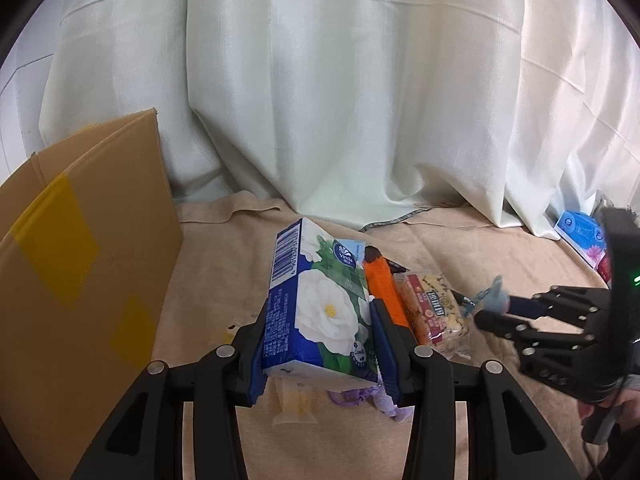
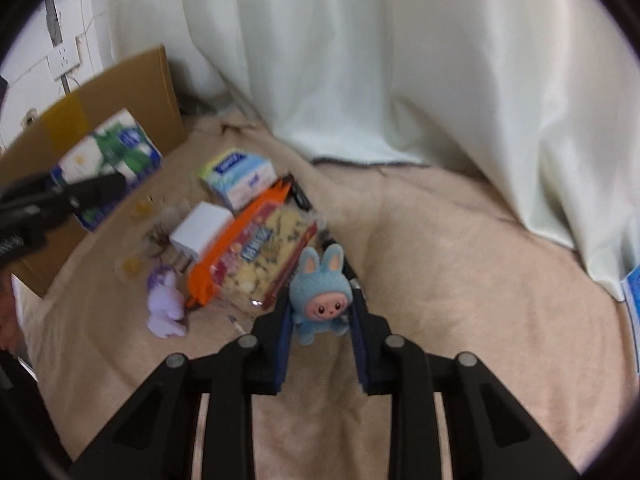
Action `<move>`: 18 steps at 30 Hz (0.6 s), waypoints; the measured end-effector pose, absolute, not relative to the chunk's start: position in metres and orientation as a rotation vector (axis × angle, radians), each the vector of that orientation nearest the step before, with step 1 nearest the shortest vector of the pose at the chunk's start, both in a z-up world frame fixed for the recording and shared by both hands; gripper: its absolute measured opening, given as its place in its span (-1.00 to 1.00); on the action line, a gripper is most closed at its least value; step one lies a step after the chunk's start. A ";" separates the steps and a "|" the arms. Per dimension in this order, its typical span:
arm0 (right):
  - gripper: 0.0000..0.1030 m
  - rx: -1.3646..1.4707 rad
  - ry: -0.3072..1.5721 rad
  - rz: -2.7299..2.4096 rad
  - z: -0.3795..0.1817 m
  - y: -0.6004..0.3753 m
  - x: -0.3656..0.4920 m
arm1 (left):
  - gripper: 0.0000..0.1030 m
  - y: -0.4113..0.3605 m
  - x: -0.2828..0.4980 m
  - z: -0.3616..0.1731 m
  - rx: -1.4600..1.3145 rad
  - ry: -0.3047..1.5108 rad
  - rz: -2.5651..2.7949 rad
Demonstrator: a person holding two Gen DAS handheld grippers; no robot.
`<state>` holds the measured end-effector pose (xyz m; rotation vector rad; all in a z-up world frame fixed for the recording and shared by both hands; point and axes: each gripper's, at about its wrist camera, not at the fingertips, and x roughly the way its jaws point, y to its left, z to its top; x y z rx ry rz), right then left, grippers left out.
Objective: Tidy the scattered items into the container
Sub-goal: 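Grasp the white floral tissue pack with the left gripper while the right gripper grasps the blue bunny plush, then carry the tissue pack and bunny plush into the box and release both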
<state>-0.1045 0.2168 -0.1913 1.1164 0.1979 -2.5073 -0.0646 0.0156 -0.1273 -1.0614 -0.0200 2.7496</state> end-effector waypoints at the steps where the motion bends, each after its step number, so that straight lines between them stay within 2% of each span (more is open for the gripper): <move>1: -0.40 1.084 0.183 -2.535 -0.181 0.219 -0.101 | -0.12 0.016 -0.065 -0.127 -1.059 -0.023 2.748; 8: -0.40 0.909 0.120 -2.602 -0.129 0.230 -0.086 | -0.12 0.025 -0.065 -0.122 -1.045 -0.020 2.739; 18: -0.40 0.958 0.125 -2.611 -0.140 0.234 -0.090 | -0.12 0.024 -0.062 -0.119 -1.047 -0.024 2.736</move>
